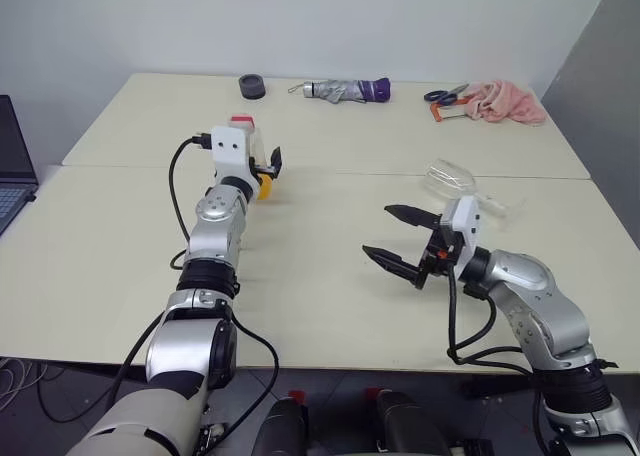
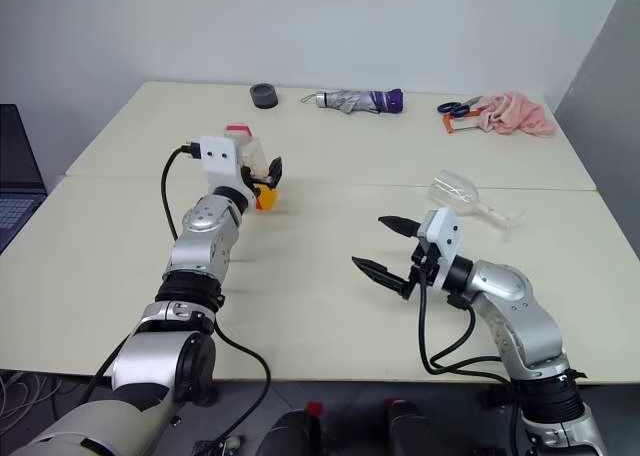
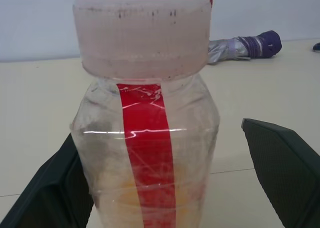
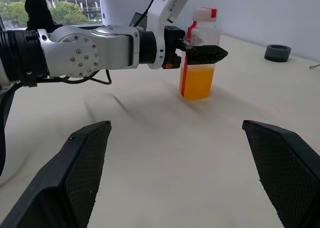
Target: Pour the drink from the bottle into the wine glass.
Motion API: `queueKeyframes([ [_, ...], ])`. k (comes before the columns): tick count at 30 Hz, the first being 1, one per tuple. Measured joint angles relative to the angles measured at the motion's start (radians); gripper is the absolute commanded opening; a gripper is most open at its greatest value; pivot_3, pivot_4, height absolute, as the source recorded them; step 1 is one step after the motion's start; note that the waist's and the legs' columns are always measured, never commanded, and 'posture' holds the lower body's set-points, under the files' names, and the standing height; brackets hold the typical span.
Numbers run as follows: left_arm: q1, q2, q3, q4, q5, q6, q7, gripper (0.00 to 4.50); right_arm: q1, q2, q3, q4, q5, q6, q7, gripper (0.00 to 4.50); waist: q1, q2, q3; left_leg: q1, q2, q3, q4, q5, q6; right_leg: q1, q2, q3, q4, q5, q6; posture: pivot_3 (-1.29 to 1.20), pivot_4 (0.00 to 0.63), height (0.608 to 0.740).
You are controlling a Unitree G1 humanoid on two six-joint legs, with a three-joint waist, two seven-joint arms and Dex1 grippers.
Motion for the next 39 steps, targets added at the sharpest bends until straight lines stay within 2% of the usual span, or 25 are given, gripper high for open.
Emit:
queueKeyframes([
  [23, -0.037, 0.027, -0.037, -0.003, 0.048, 0.093, 0.046, 4.49, -0.006, 0.0, 0.002, 0.023, 0.001, 0.0, 0.017, 4.5, 0.0, 0.0, 0.0, 0.0, 0.0, 0.0, 0.0, 0.0, 0.0, 0.0, 0.0, 0.0, 0.0, 0.0, 0.0, 0.0, 0.15, 0.74],
  [27, -0.037, 0.027, -0.035, -0.003, 0.042, 0.095, 0.049, 3.69, -0.006, 0.002, 0.002, 0.023, 0.0, 0.0, 0.017, 4.5, 0.0, 0.0, 0.0, 0.0, 0.001, 0.0, 0.0, 0.0, 0.0, 0.0, 0.0, 0.0, 0.0, 0.0, 0.0, 0.0, 0.15, 0.74],
  [31, -0.041, 0.027, -0.03, -0.003, 0.03, 0.094, 0.045, 2.43, -0.006, 0.004, 0.002, 0.024, -0.005, -0.001, 0.017, 4.5, 0.0, 0.0, 0.0, 0.0, 0.001, 0.0, 0.0, 0.0, 0.0, 0.0, 0.0, 0.0, 0.0, 0.0, 0.0, 0.0, 0.15, 0.74],
  [33, -0.04, 0.027, -0.027, -0.003, 0.025, 0.091, 0.037, 1.94, -0.006, 0.005, 0.003, 0.024, -0.008, -0.002, 0.017, 4.5, 0.0, 0.0, 0.0, 0.0, 0.001, 0.0, 0.0, 0.0, 0.0, 0.0, 0.0, 0.0, 0.0, 0.0, 0.0, 0.0, 0.15, 0.74],
  [39, -0.036, 0.022, -0.025, -0.013, 0.01, 0.053, 0.006, 1.9, -0.006, 0.008, 0.003, 0.024, -0.019, -0.005, 0.017, 4.5, 0.0, 0.0, 0.0, 0.0, 0.001, 0.0, 0.0, 0.0, 0.0, 0.0, 0.0, 0.0, 0.0, 0.0, 0.0, 0.0, 0.15, 0.74],
])
